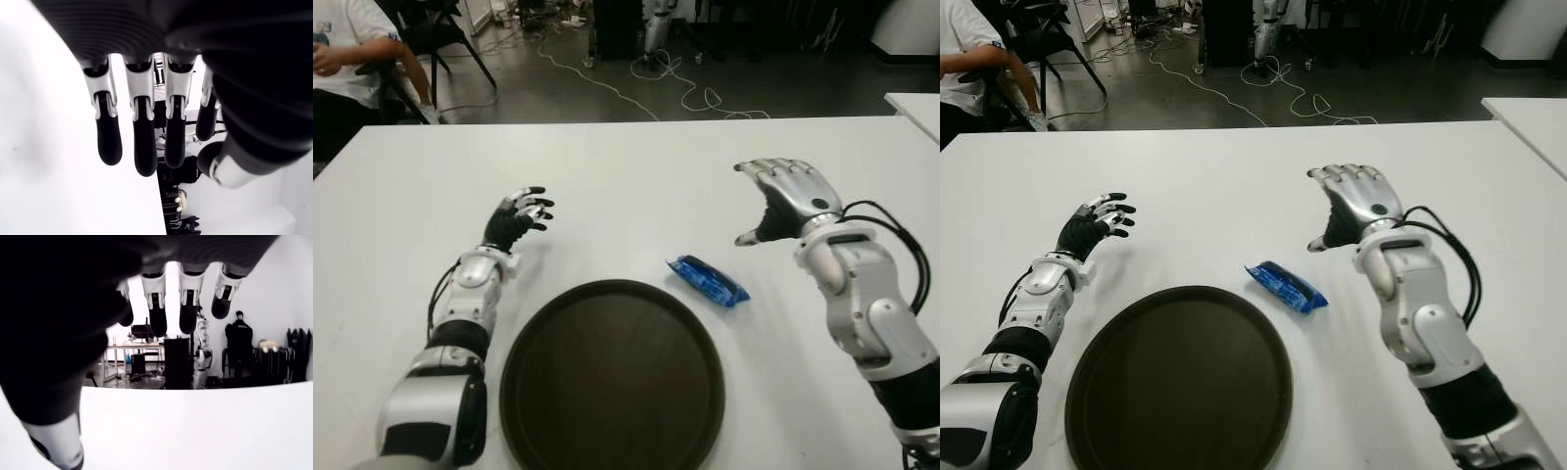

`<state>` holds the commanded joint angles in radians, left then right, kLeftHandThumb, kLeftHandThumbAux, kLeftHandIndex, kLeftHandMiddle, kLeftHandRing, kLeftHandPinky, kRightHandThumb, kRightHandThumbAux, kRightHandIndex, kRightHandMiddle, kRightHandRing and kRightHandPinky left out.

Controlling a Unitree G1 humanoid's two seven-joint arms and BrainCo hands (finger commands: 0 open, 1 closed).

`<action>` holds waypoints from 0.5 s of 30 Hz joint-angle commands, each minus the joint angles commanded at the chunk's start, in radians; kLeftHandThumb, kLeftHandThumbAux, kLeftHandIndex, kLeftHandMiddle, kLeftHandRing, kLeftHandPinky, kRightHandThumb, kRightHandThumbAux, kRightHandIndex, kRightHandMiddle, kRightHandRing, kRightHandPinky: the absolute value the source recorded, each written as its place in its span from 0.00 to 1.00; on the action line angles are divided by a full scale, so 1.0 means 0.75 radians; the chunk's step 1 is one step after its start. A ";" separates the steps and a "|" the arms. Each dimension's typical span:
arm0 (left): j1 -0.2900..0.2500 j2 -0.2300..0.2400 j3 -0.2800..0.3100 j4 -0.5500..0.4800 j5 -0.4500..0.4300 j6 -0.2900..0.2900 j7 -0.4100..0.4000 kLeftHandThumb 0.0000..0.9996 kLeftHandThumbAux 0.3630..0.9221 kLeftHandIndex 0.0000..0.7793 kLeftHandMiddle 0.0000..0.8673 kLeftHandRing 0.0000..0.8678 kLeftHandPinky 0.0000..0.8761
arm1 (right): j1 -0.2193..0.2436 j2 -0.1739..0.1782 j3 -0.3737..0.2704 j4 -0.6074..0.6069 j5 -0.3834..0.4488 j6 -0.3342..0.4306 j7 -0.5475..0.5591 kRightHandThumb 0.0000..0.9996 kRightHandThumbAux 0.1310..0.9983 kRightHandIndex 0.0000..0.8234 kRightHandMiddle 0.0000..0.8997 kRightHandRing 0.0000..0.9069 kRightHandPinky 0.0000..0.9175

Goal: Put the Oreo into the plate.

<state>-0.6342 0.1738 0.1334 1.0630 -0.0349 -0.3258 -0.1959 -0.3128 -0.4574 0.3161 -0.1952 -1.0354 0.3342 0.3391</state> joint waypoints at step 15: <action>0.003 0.006 -0.013 -0.006 0.017 0.000 0.002 0.06 0.59 0.34 0.44 0.47 0.51 | 0.006 0.165 0.056 0.005 -0.155 0.162 -0.032 0.00 0.74 0.17 0.23 0.24 0.26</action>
<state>-0.6321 0.1780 0.1239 1.0588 -0.0219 -0.3260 -0.1948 -0.3084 -0.3334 0.3582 -0.1912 -1.1514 0.4555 0.3151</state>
